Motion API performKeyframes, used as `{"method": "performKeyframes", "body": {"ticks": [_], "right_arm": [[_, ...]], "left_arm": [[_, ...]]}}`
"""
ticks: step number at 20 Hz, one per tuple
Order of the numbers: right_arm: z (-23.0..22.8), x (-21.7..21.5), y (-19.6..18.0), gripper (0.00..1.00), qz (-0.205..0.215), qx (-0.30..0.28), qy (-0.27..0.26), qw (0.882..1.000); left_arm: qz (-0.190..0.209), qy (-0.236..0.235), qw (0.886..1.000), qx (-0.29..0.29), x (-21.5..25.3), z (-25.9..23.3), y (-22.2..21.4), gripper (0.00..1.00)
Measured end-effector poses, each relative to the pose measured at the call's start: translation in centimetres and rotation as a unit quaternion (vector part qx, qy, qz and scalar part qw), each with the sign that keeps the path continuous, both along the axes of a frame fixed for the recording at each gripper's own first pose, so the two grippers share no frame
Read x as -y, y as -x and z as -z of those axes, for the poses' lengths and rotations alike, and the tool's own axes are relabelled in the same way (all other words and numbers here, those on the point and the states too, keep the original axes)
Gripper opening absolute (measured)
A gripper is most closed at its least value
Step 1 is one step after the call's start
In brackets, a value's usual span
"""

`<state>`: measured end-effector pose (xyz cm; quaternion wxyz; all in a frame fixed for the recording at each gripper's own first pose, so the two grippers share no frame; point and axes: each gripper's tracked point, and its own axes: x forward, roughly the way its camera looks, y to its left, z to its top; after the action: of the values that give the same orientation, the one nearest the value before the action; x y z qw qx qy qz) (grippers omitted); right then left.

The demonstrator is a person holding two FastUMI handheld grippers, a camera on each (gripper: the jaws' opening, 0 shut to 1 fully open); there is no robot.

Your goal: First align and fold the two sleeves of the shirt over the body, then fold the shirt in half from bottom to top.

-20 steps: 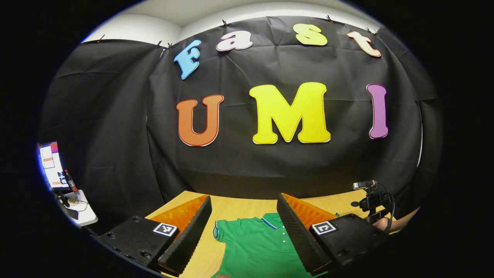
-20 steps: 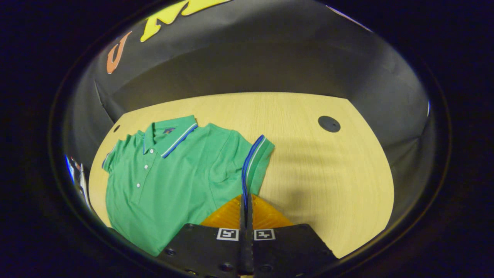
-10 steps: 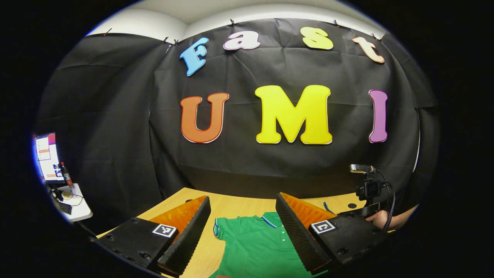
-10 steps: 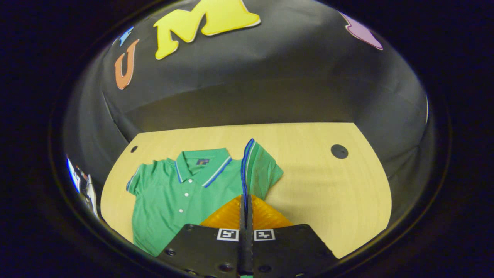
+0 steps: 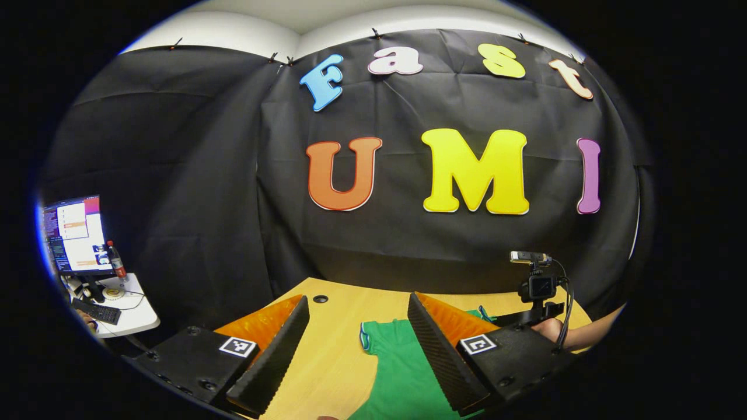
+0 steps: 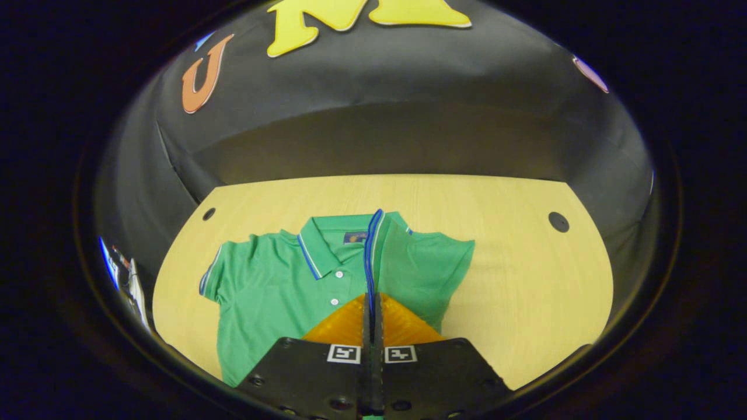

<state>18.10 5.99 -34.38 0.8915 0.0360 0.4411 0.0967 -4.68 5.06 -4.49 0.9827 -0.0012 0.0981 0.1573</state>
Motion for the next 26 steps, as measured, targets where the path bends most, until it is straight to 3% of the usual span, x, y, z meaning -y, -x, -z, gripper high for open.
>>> {"method": "performKeyframes", "body": {"ticks": [1, 2, 3, 4, 8, 13, 20, 26], "right_arm": [[0.3, -0.8, 0.1, 0.01, 0.001, -0.001, -0.006, 1.000], [0.2, -1.0, 0.3, 0.08, 0.000, 0.001, -0.009, 1.000], [0.3, -1.3, 0.4, 0.08, -0.001, 0.004, -0.009, 1.000], [-0.2, -1.7, 0.5, 0.14, -0.007, 0.008, -0.017, 1.000], [-1.9, -1.1, 0.9, 0.86, -0.017, 0.053, 0.012, 0.998], [-6.3, 0.7, 2.7, 0.93, -0.023, 0.118, 0.043, 0.992], [-16.7, 5.1, 10.6, 0.94, -0.034, 0.224, 0.064, 0.972], [-21.3, 9.7, 16.5, 0.96, 0.010, 0.250, 0.085, 0.964]], "left_arm": [[-0.004, -0.001, 1.000, 0.000, -0.4, 0.0, 0.2, 1.00], [-0.008, 0.001, 1.000, -0.001, -0.8, 0.0, 0.3, 1.00], [-0.011, 0.002, 1.000, -0.001, -1.0, 0.1, 0.4, 1.00], [-0.012, 0.004, 1.000, -0.001, -1.1, 0.1, 0.4, 1.00], [0.001, 0.005, 1.000, 0.003, -0.7, 0.0, 0.0, 1.00], [0.036, 0.016, 0.999, 0.000, -0.1, 0.7, -1.5, 1.00], [0.088, 0.026, 0.996, -0.021, -2.9, 4.8, -6.4, 1.00], [0.116, 0.109, 0.984, -0.083, -3.0, 12.6, -11.1, 1.00]]}}
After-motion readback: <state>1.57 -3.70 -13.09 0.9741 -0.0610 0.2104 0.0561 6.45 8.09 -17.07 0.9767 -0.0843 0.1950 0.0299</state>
